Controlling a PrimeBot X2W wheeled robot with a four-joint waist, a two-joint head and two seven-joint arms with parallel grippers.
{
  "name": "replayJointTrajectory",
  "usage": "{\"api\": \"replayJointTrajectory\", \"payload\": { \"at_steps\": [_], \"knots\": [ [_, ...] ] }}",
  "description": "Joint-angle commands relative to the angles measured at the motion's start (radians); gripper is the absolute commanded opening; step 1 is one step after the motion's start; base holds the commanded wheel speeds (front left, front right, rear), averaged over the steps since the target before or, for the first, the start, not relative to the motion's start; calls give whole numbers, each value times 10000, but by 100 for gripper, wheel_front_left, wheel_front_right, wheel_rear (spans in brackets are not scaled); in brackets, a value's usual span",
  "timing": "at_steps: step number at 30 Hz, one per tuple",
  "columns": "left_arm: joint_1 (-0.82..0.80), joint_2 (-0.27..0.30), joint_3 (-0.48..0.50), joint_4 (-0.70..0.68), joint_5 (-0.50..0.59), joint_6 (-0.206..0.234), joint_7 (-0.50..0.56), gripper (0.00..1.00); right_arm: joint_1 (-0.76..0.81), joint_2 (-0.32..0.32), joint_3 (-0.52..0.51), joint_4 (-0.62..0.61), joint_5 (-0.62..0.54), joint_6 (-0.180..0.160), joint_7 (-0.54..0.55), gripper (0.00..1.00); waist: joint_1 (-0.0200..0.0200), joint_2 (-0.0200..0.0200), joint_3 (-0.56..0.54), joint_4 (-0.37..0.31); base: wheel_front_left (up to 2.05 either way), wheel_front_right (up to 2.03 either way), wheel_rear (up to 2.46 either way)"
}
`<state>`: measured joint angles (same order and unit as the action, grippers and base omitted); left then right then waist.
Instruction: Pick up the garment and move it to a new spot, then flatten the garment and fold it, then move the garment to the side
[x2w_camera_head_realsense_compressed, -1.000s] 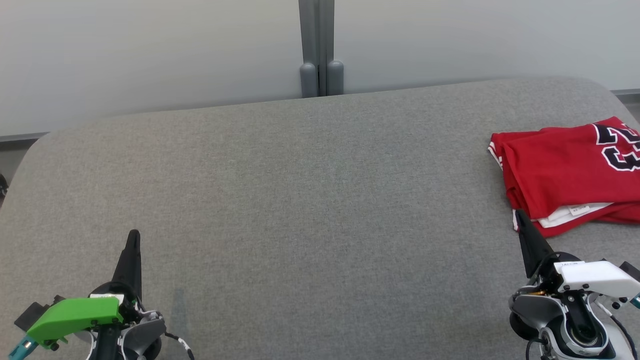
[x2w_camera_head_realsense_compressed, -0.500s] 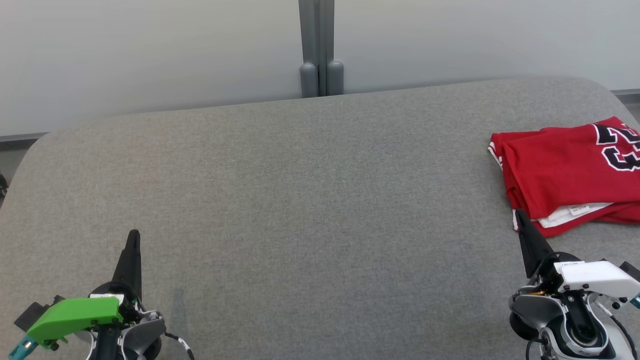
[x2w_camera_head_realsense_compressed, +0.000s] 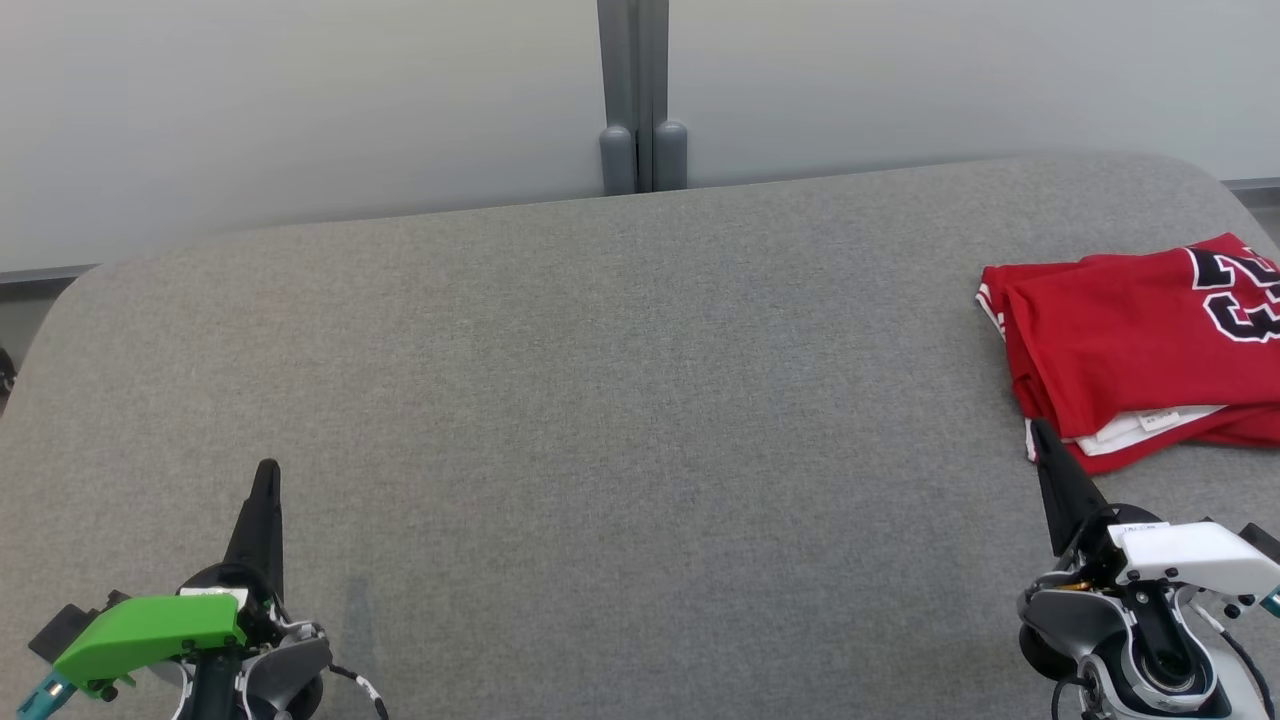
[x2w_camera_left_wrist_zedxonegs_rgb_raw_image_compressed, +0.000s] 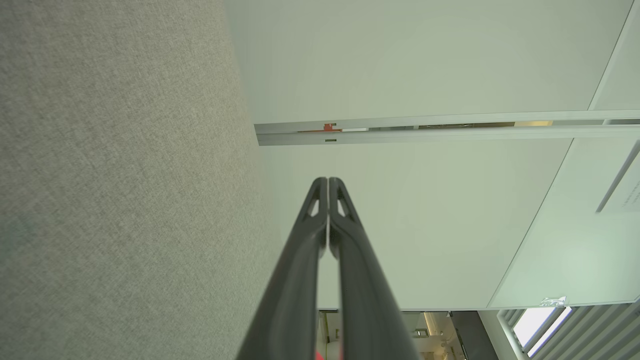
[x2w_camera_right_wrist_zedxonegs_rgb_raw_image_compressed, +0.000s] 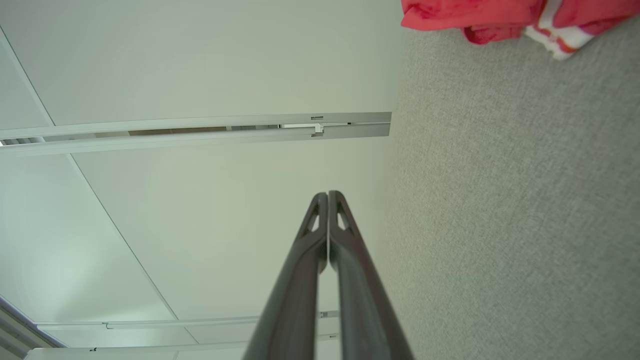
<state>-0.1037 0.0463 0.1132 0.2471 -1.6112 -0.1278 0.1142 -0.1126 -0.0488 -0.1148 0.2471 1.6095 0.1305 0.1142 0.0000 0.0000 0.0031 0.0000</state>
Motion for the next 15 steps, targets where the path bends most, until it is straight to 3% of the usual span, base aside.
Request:
{"api": "replayJointTrajectory", "payload": {
  "at_steps": [1,15],
  "knots": [
    [-108,73,25,-28,-33,-55,37,0,85,-11,-14,-54,63,4,35,0,0,0,0,0,0,0,0],
    [-108,73,24,-29,-33,-55,36,0,85,-11,-13,-52,64,4,35,0,0,0,0,0,0,0,0]
  ]
}}
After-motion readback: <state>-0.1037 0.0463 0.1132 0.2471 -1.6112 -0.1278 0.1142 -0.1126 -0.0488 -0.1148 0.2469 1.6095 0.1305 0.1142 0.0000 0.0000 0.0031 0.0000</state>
